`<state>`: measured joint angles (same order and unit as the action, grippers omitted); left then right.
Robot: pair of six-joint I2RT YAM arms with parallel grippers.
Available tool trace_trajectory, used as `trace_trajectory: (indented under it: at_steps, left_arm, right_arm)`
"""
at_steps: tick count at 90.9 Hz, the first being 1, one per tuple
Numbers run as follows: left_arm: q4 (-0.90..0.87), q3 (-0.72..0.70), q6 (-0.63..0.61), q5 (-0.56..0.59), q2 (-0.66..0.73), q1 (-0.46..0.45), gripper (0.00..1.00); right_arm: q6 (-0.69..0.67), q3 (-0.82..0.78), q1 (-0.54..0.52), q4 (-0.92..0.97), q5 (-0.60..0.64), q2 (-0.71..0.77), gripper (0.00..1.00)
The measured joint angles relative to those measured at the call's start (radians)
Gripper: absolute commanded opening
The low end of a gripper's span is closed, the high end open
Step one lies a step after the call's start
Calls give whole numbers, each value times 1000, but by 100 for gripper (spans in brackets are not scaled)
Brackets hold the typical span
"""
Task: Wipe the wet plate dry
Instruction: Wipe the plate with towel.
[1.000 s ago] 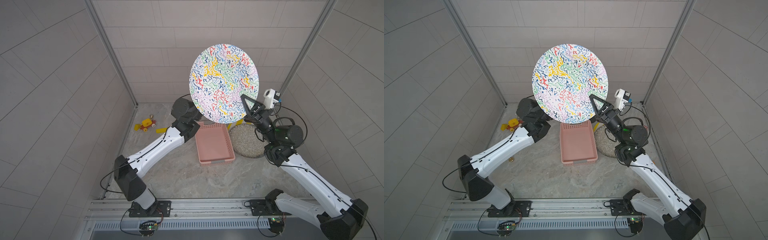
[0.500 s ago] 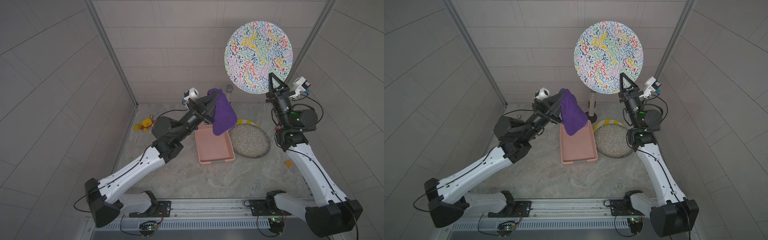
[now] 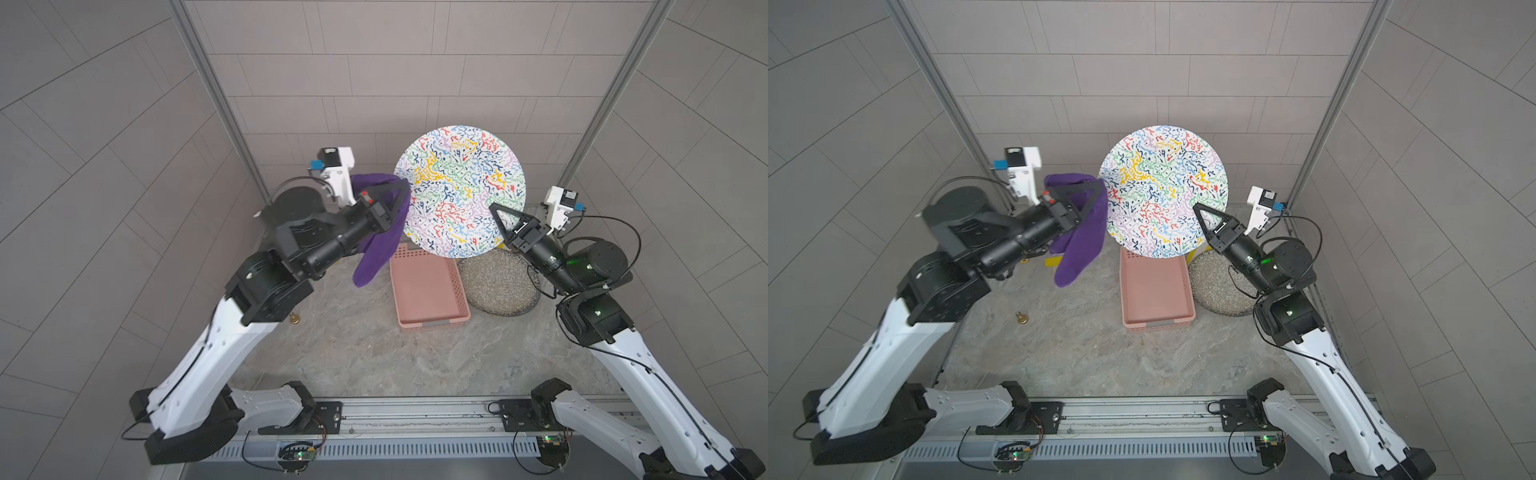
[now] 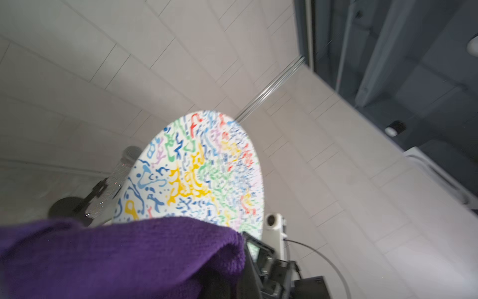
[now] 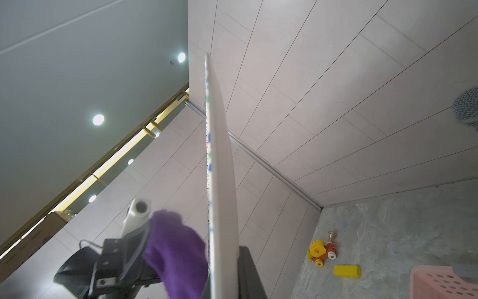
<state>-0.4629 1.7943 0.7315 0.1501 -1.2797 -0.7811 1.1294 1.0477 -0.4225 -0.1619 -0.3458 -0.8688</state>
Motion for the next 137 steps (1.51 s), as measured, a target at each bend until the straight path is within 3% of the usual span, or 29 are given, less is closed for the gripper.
trace_trajectory:
  at_steps: [9,26,35,48,63,77,96,111,120,137]
  left_arm:
    - [-47,2,-42,-3,-88,10,0]
    - [-122,67,-102,-25,-126,53,0]
    - [-126,114,-127,-102,-143,80,0]
    - [-102,132,-137,-286,-191,76,0]
    - [-37,-60,-121,-431,-150,45,0]
    - [-82,-141,-119,-444,-81,63,0]
    - [-75,-61,-92,-470,-93,63,0]
    - [-72,-15,-92,-446,-153,51,0]
    - [-80,-35,-63,-435,-135,127,0]
    - [89,-212,194,-528,30,457,0]
  right_arm:
    - [-63,-10,-54,74,37,13,0]
    - [-101,-77,-198,134,37,23,0]
    - [-117,-79,-254,154,24,24,0]
    - [-130,-55,-249,145,69,12,0]
    - [-134,1,-142,192,182,4,0]
    - [-132,-2,-103,217,198,44,0]
    - [-97,-48,-253,151,167,16,0]
    - [-98,-35,-262,123,177,-42,0]
    - [-97,-35,-234,140,227,-24,0]
    - [-8,-154,-174,106,308,166,0]
